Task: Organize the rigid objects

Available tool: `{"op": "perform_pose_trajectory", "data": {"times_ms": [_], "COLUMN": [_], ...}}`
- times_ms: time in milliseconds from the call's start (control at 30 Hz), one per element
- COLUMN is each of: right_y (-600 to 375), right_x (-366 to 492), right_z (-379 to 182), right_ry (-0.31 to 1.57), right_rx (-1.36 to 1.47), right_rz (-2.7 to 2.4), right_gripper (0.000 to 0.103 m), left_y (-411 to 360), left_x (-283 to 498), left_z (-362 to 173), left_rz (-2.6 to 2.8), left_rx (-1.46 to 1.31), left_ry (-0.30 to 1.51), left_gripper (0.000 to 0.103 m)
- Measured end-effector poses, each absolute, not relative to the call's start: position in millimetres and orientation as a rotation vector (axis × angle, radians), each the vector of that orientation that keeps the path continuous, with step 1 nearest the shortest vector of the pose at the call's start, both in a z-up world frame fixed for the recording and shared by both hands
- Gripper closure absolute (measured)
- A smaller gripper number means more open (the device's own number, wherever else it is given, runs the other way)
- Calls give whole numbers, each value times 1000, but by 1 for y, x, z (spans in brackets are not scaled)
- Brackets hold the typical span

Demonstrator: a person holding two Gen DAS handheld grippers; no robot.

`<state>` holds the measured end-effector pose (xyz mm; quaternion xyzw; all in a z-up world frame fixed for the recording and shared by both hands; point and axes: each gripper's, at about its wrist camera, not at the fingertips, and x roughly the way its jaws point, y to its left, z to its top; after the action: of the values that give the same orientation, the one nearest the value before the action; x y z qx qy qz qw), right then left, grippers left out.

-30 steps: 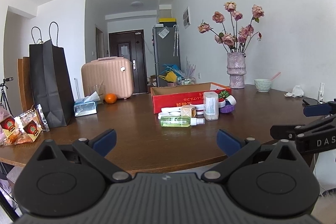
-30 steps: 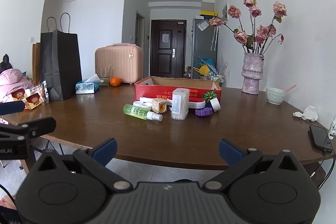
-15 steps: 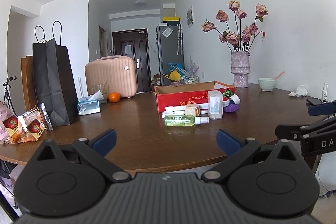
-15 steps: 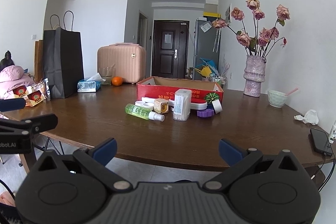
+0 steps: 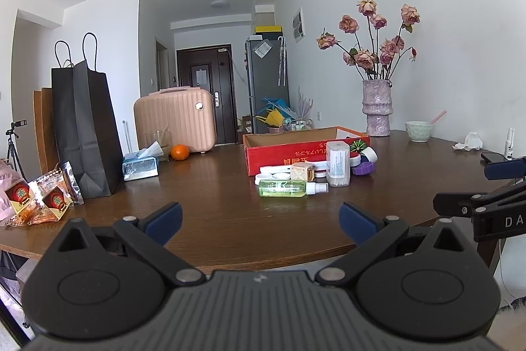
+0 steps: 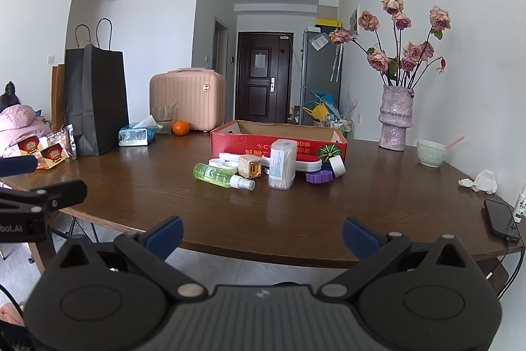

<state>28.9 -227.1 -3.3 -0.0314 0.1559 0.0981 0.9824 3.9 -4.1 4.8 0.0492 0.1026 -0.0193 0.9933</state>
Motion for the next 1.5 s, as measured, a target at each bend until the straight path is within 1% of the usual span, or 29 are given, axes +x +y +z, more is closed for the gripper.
{"op": "perform_pose_trajectory", "data": {"times_ms": [167,333,567,733,833,900,1000,1100,1233,1300,1333,1367,1400,1433,1467,1500], "right_y": [-232,-238,-244,-242,-237,-238,-244,-250,-265,-274,-278,-279,-280,-281,-282,-282], "right_x": [42,82,137,184,213,233,261,284,322,339,348,355,361,368,375,381], "right_z": [-3,-10,-17,-20,-21,-21,-21,-22,-28,-31,-32,-32,-33,-34,-36,-38], "right_ry": [290,317,365,443,465,464,481,484,565,591,599,599,599,602,606,615], "right_rx": [-48,2,56,121,94,105,126,72,4,12,8,-5,-19,-31,-40,-43], "right_rz": [168,127,176,252,278,282,282,240,212,208,209,213,212,212,210,205], "right_gripper": [0,0,0,0,0,0,0,0,1,7,13,16,18,20,24,27], "left_y": [-4,-4,9,20,13,1,-9,-13,-12,-10,-8,-6,-4,-2,-1,-2], "left_x": [32,79,155,207,236,254,282,313,359,374,378,380,381,383,384,384], "left_z": [14,15,8,4,-1,-10,-22,-27,-37,-40,-42,-43,-44,-46,-47,-47], "left_rz": [-39,-24,-80,-136,-246,-347,-410,-477,-570,-601,-621,-635,-645,-651,-649,-645], "left_rx": [147,191,125,55,154,272,363,384,365,336,328,323,312,293,267,258], "left_ry": [192,206,308,381,389,387,396,464,632,712,721,720,714,715,724,724], "left_gripper": [0,0,0,0,0,0,0,0,0,5,5,8,15,16,21,29]}}
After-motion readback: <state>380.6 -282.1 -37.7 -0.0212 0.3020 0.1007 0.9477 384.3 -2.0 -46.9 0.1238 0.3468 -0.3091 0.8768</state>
